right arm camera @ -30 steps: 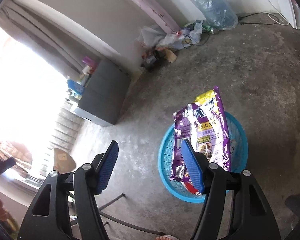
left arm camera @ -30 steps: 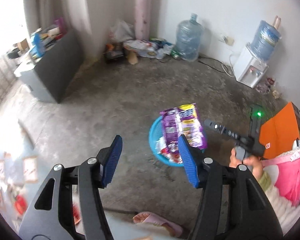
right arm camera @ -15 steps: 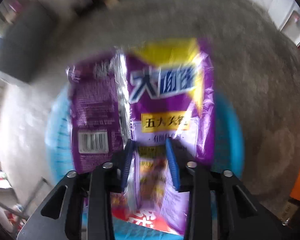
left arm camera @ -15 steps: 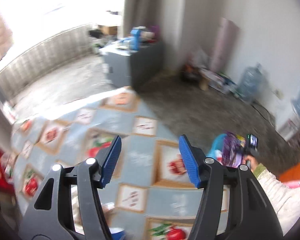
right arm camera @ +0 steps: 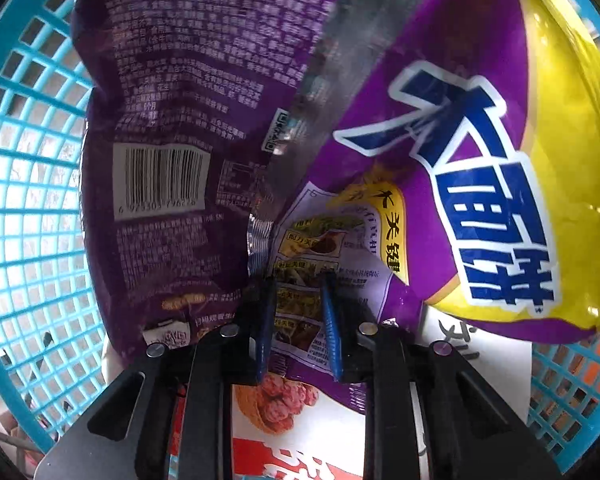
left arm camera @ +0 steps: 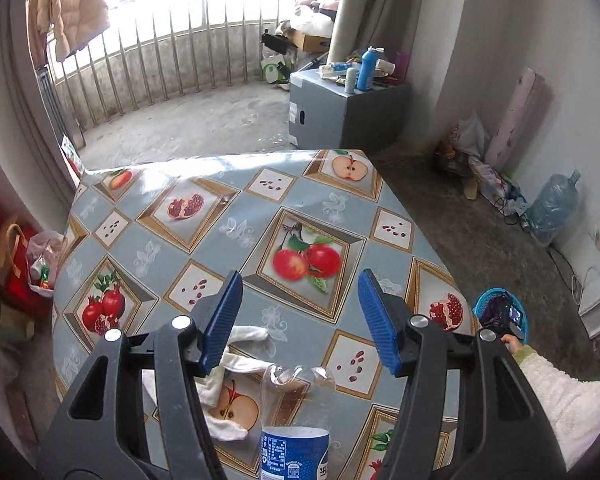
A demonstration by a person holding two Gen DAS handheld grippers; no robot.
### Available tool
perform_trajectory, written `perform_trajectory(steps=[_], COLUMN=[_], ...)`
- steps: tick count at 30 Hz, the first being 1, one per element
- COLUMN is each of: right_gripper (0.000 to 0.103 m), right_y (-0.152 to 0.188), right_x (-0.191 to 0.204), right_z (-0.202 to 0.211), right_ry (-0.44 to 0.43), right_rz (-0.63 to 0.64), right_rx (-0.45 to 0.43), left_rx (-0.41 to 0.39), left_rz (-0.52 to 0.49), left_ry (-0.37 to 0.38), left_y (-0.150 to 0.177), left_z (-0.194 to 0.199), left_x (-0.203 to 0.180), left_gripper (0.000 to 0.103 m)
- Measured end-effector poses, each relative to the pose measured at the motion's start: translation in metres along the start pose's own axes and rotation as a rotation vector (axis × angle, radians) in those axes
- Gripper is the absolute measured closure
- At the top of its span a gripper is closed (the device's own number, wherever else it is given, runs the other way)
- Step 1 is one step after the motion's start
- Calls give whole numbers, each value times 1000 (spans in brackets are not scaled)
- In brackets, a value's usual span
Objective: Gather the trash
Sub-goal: 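Swing both tools back toward the table, then grasp the clear Pepsi bottle around its blue label with the right tool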
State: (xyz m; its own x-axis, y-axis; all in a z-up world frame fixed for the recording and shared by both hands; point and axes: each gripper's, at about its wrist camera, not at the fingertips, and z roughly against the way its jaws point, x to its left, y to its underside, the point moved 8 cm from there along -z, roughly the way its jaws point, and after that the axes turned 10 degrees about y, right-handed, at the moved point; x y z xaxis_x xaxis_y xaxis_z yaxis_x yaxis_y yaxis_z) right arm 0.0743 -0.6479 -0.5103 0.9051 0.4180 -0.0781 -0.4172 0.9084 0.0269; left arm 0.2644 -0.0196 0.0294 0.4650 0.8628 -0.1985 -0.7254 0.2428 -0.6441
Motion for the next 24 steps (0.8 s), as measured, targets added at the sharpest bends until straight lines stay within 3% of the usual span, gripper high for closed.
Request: perform_trajectory(steps=[3, 7, 15, 22, 24], right_gripper=[77, 55, 50, 46, 44], right_y=[1, 7, 39, 95, 121], right_x=[2, -1, -19, -39, -29], right_z=[14, 53, 138, 276, 322], right_ry=[21, -46, -201, -353, -402], right_rz=[21, 57, 62, 38, 43], right_rx=[-27, -133, -289, -535, -609], left_rx=[-3, -25, -46, -75, -85], left_rz=[-7, 0, 35, 93, 110], left_ry=[8, 10, 52, 62, 65], left_y=[2, 5, 17, 40, 48], left_z=[4, 8, 15, 35, 40], left_x=[1, 7, 16, 39, 47], left_gripper=[47, 45, 45, 45, 45])
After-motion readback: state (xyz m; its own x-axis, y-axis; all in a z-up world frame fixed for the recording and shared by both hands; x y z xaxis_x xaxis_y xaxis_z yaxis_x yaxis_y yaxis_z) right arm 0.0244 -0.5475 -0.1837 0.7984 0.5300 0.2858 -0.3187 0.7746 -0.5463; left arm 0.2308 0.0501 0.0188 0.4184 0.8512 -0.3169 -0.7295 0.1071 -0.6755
